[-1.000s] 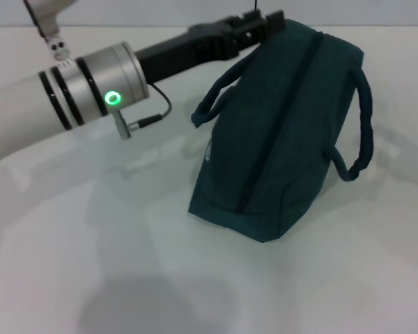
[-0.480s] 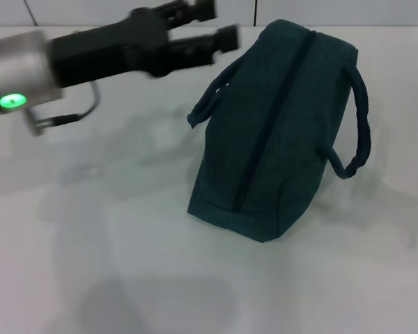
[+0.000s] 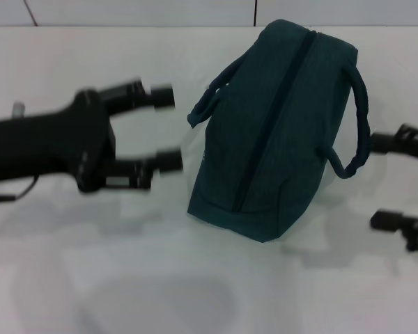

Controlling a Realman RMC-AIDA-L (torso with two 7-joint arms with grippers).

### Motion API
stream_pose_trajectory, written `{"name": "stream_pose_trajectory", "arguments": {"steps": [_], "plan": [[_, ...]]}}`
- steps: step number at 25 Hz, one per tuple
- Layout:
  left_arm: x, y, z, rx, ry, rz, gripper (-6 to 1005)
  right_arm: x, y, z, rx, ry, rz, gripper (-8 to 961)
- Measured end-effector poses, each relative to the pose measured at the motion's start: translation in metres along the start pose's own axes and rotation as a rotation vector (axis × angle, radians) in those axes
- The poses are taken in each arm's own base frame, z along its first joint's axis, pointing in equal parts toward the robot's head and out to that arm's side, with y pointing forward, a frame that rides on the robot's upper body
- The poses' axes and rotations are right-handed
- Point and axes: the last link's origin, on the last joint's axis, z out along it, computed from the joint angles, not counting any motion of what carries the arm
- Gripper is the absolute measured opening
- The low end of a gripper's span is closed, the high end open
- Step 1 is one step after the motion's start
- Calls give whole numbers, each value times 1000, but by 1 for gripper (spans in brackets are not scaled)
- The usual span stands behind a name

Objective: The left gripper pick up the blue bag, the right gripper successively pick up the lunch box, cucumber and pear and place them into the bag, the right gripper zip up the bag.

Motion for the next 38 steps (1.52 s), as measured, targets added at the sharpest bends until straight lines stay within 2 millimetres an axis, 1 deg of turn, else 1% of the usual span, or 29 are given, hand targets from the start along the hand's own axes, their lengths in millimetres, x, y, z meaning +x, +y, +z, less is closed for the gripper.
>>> {"name": "stream_pose_trajectory", "arguments": {"steps": [3, 8, 11, 14, 24, 29, 38], "plan": [[-14, 9, -1, -27, -49, -4, 884, 8, 1, 8, -22, 36, 9, 872], [-35, 24, -4, -52, -110, -26, 884, 32, 3, 24, -46, 108, 19, 870], [-44, 29, -5, -46, -107, -38, 884, 42, 7, 29, -49, 108, 25, 870], [-53, 33, -8, -34, -92, -34, 884, 47, 8, 30, -42, 109, 41, 870], [-59, 40, -15, -13, -82, -53, 884, 49, 10, 31, -43, 110, 52, 870], [-57, 43, -16, -34, -77, -57, 884, 50, 11, 33, -53, 113, 56, 870], [-57, 43, -17, -32, -76, -56, 884, 51, 11, 35, -59, 107, 58, 870]]}}
